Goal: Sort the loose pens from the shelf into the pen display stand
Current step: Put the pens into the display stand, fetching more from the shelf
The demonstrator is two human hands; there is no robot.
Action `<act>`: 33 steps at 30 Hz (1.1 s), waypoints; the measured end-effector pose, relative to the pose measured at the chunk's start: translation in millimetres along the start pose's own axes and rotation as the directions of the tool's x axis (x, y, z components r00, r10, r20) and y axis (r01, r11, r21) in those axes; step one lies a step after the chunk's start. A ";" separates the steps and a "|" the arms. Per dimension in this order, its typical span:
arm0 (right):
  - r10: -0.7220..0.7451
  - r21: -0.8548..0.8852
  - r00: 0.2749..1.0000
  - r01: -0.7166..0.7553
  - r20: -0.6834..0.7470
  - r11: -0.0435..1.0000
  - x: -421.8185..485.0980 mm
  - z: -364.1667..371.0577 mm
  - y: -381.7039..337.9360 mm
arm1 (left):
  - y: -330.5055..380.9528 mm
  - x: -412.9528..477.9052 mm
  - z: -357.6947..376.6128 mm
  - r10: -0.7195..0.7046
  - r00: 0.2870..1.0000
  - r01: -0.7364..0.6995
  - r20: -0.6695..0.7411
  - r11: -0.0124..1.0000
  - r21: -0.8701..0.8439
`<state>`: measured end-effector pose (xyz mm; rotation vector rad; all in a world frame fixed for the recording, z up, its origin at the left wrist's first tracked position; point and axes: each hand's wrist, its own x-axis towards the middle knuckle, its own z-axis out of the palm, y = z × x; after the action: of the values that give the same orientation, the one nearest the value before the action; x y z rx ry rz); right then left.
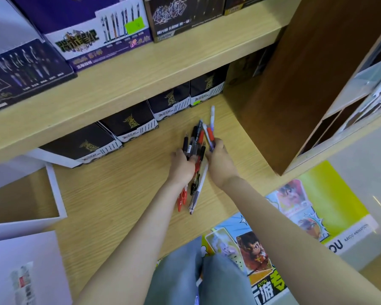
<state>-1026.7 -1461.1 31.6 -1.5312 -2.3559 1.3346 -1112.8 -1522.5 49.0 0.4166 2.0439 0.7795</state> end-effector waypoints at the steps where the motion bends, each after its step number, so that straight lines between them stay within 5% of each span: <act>1: 0.012 0.045 1.000 -0.012 0.009 0.999 -1.8 -1.1 -0.6 | -1.0 -0.1 -0.4 0.006 1.000 -0.006 0.021 1.000 0.008; 8: 0.049 -0.017 0.985 -0.052 -0.166 0.998 7.0 -19.0 -3.3 | -10.9 -8.7 -13.8 -0.041 0.997 0.050 0.062 0.988 -0.146; 20: 0.182 -0.199 0.983 -0.185 -0.035 0.962 30.7 -17.6 -12.9 | -19.7 -15.9 -31.5 -0.039 0.996 0.060 0.076 0.953 -0.295; 33: -0.001 0.300 0.999 -0.014 0.049 0.954 -70.0 -50.4 24.5 | 2.4 -41.3 11.4 0.022 0.988 0.081 0.153 0.767 -0.636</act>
<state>-950.3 -1478.6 75.0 -1.4319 -2.0507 1.6573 -1080.5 -1539.3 71.6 0.0420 1.5067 1.3207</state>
